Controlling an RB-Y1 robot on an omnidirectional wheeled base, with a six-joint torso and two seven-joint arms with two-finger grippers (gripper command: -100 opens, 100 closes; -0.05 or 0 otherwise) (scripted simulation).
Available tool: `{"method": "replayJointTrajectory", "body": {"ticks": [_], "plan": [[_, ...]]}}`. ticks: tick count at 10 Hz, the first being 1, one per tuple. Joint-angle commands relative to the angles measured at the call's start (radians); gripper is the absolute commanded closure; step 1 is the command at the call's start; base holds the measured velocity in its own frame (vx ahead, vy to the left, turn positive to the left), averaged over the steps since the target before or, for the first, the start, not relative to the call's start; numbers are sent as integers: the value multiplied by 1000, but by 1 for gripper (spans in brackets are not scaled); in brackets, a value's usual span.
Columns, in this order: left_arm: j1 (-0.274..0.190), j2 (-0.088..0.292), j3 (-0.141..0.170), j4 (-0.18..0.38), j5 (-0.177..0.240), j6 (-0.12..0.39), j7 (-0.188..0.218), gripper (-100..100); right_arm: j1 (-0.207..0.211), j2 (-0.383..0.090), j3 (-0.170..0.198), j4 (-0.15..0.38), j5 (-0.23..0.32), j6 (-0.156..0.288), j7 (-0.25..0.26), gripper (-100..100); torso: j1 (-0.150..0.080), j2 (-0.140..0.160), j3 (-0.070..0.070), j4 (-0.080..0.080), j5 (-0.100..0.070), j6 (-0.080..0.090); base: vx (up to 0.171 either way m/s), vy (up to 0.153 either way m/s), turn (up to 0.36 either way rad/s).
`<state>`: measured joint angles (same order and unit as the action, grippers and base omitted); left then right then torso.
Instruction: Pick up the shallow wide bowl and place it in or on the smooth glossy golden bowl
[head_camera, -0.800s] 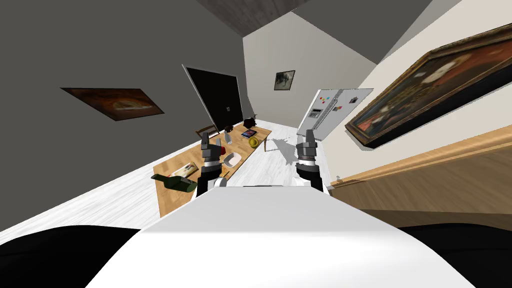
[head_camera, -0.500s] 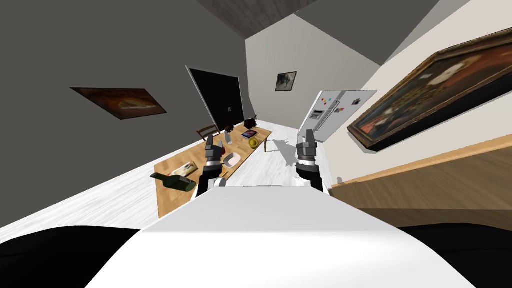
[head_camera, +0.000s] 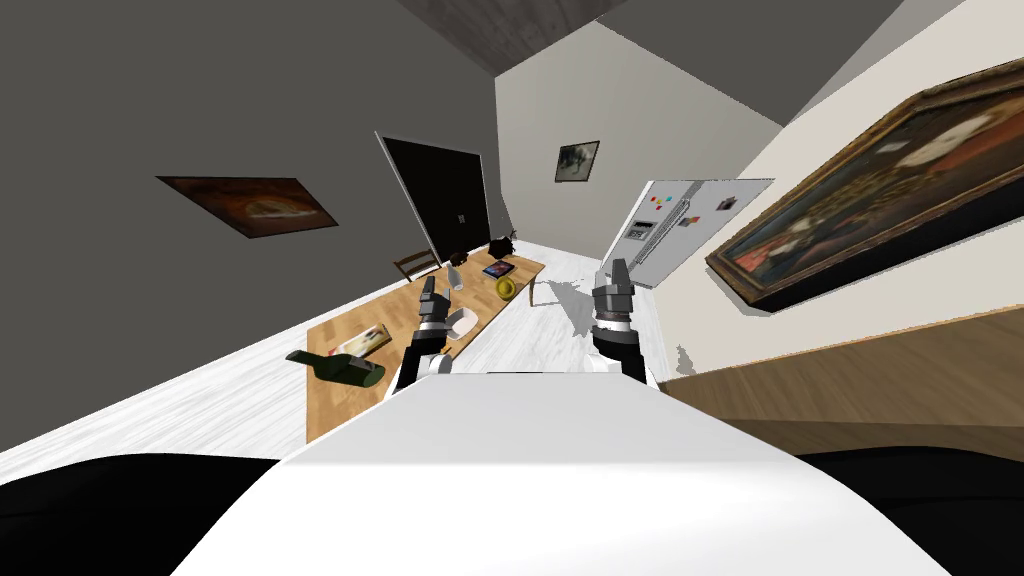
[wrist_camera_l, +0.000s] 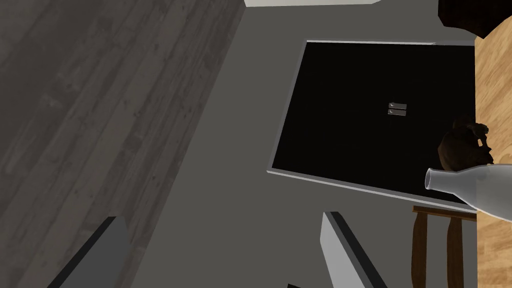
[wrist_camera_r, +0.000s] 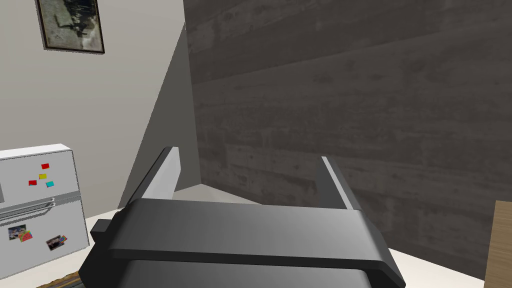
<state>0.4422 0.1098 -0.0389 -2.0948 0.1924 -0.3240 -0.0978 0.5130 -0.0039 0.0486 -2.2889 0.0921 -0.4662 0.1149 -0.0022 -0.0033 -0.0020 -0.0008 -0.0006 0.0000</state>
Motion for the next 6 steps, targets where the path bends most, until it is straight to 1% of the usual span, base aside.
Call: {"method": "replayJointTrajectory", "body": {"ticks": [1,5,6], "plan": [[-2,1,3,0,3,9,2,-100,0,0,0,0,0,0,0,0,0,0,0,0,0,0,19,-12,-9],[-2,1,3,0,3,9,2,-100,0,0,0,0,0,0,0,0,2,3,2,1,1,0,-4,1,5],[-8,4,9,20,14,33,5,-100,0,0,0,0,0,0,0,0,2,3,2,1,1,0,9,-22,44]]}}
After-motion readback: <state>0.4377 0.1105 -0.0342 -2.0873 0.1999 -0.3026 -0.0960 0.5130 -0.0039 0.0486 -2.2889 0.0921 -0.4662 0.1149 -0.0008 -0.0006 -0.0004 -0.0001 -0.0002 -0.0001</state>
